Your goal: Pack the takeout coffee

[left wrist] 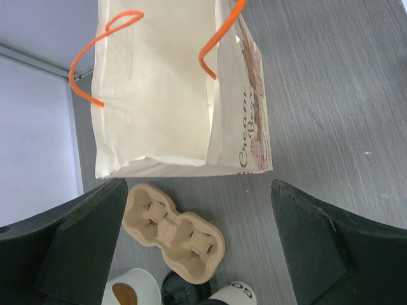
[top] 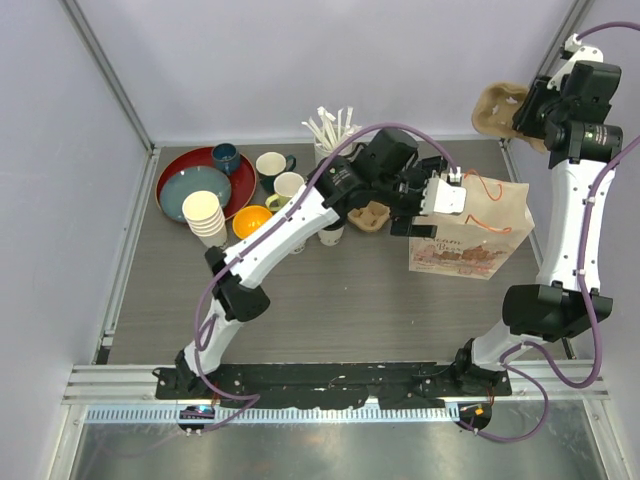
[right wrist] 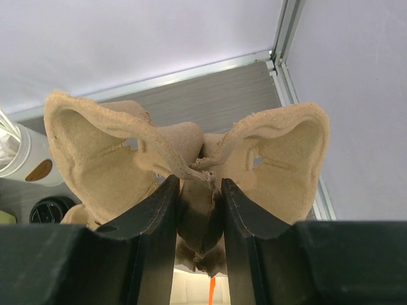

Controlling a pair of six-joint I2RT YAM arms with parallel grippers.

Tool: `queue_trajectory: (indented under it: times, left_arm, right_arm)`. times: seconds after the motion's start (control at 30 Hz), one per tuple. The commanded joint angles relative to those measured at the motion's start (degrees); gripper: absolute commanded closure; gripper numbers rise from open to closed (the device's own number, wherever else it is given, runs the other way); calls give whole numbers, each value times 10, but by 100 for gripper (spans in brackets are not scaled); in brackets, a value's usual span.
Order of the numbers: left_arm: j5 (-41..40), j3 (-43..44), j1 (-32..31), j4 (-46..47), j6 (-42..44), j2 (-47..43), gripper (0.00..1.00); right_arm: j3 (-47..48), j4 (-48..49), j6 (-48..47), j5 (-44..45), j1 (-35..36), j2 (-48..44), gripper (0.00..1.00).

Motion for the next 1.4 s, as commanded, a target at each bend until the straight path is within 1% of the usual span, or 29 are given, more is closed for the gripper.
queue_trajectory:
  times: [0.0, 0.27, 0.37, 0.43, 0.47, 0.5, 0.57, 0.6, 0.67, 0.7, 0.77, 0.83, 0.87, 0.9, 0.93, 0.97, 1.0, 1.03, 1.1, 1.17, 1.2, 1.23, 1.3, 1.37]
  left_arm:
    - [31, 42, -13, 33, -16, 18, 0]
    - [32, 84, -15, 89, -78, 83, 0]
    - [22, 85, -15, 97, -95, 100, 8]
    - [22, 75, -16, 92, -99, 99, 16]
    - [22, 54, -18, 91, -103, 95, 19]
    - [22, 41, -18, 91, -104, 90, 30]
    - [12, 8, -19, 91, -111, 71, 47]
    - [3, -1, -20, 89, -115, 62, 62]
    - [-12, -25, -23, 75, -123, 34, 76]
    - [-18, -35, -26, 67, -129, 21, 87]
    - [-48, -69, -30, 49, -148, -20, 100]
    - [-77, -111, -32, 32, -185, -51, 100]
    - [-127, -127, -34, 30, -203, -80, 100]
    - [-151, -143, -34, 19, -234, -96, 100]
    - [-173, -173, -34, 11, -248, -110, 100]
    - [-207, -189, -34, 2, -256, -125, 100]
    - [-218, -205, -34, -15, -265, -155, 100]
    - [-229, -243, -34, -21, -289, -169, 100]
    - [-233, -283, -34, -39, -310, -212, 100]
    - [-233, -352, -34, -39, -333, -244, 100]
    - [-260, -380, -33, -22, -337, -280, 100]
    - [-268, -441, -33, -11, -337, -297, 100]
    - [-277, -506, -30, 4, -337, -329, 100]
    - [-251, -528, -16, -5, -354, -339, 100]
  right_arm:
    - [-6, 36, 4, -43, -10, -22, 81]
    - [-16, 37, 4, -47, -11, -20, 81]
    - [-22, 36, 2, -44, -11, -26, 82]
    - [-24, 37, 1, -43, -12, -31, 81]
    - [-24, 37, 2, -44, -11, -33, 81]
    - [-26, 36, 1, -44, -12, -37, 81]
    - [-26, 37, 4, -50, -12, -41, 82]
    - [-25, 37, 4, -52, -11, -43, 81]
    - [-24, 38, 8, -65, -11, -46, 81]
    - [-23, 37, 11, -68, -11, -48, 82]
    - [-23, 36, 18, -74, -11, -53, 82]
    - [-27, 36, 24, -80, -10, -58, 83]
    - [-29, 37, 31, -82, -5, -65, 84]
    - [-31, 39, 33, -83, 1, -68, 85]
    - [-33, 41, 33, -80, 8, -73, 85]
    - [-34, 40, 32, -75, 18, -80, 85]
    - [-33, 38, 29, -58, 40, -81, 85]
    - [-30, 36, 24, -49, 57, -83, 85]
    - [-23, 22, 15, -30, 98, -82, 85]
    - [-13, 11, 13, -25, 120, -79, 85]
    - [-11, 8, 12, -21, 132, -79, 85]
    - [-7, 5, 12, -11, 158, -78, 85]
    - [-4, -3, 9, -1, 182, -75, 85]
    - [-3, -10, 5, 18, 214, -73, 85]
